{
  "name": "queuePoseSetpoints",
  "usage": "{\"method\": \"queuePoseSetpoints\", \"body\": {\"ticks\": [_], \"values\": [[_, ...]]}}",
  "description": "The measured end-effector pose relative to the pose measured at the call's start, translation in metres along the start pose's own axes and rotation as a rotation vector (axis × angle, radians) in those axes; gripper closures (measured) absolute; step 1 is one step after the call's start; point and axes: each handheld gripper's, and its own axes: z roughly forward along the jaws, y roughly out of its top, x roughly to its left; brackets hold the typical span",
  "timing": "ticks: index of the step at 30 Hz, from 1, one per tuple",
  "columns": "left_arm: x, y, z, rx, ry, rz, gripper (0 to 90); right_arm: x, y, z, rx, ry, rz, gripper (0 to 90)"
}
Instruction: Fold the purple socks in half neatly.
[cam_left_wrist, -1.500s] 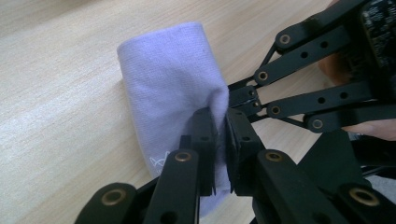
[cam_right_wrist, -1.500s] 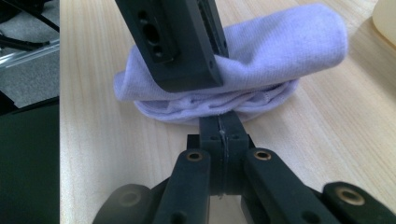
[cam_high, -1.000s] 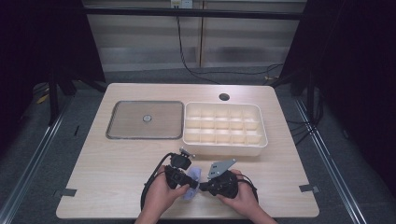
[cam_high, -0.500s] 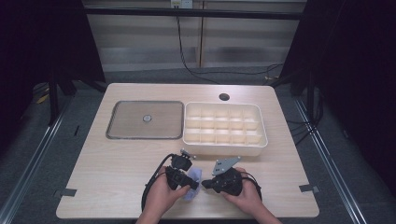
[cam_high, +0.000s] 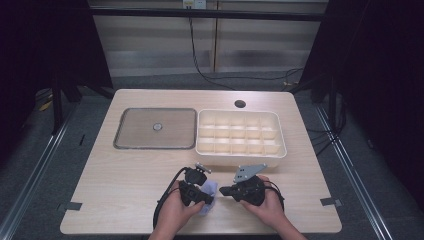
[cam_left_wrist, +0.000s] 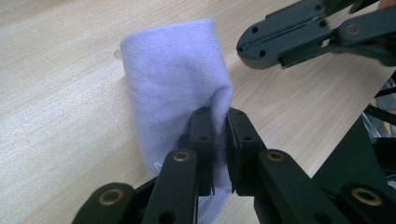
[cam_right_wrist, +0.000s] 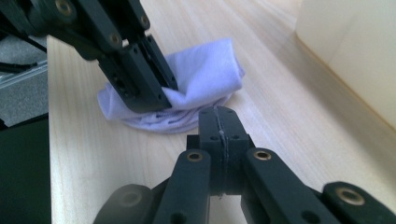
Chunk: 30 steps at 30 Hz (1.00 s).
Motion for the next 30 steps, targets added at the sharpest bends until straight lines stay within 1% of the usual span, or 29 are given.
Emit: {"method": "queuePoseSetpoints", "body": {"ticks": [2, 3, 5, 7, 10, 14, 19, 23, 28, 30], "values": [[-0.001, -0.001, 0.000, -0.002, 0.008, 0.004, 82.0, 0.000, 0.003, -0.002, -0.013, -0.003, 0.001, 90.0], [-0.001, -0.001, 0.000, -0.008, 0.008, -0.002, 82.0, 0.001, 0.004, -0.003, -0.017, -0.004, 0.002, 90.0], [0.000, -0.002, 0.000, -0.007, 0.006, 0.009, 82.0, 0.001, 0.008, -0.005, -0.028, -0.006, 0.002, 90.0], [0.000, -0.002, 0.001, -0.012, 0.005, 0.007, 82.0, 0.000, 0.011, -0.006, -0.039, -0.010, -0.005, 90.0], [0.000, -0.003, 0.001, -0.020, 0.005, 0.005, 81.8, -0.001, 0.015, -0.006, -0.049, -0.014, -0.002, 90.0], [0.000, -0.004, 0.001, -0.022, 0.000, 0.003, 81.6, 0.000, 0.021, -0.006, -0.058, -0.007, -0.007, 90.0], [0.000, -0.004, 0.001, -0.025, 0.001, 0.005, 81.5, 0.001, 0.029, 0.000, -0.054, -0.002, -0.021, 90.0], [0.000, -0.004, 0.001, -0.031, -0.002, -0.005, 81.1, 0.002, 0.034, 0.005, -0.041, 0.002, -0.030, 90.0], [0.001, -0.004, 0.000, -0.023, -0.006, -0.006, 80.2, 0.004, 0.038, 0.011, -0.032, 0.010, -0.034, 90.0], [0.000, -0.004, 0.001, -0.030, -0.008, -0.011, 80.0, 0.004, 0.038, 0.014, -0.021, 0.011, -0.033, 90.0]]}}
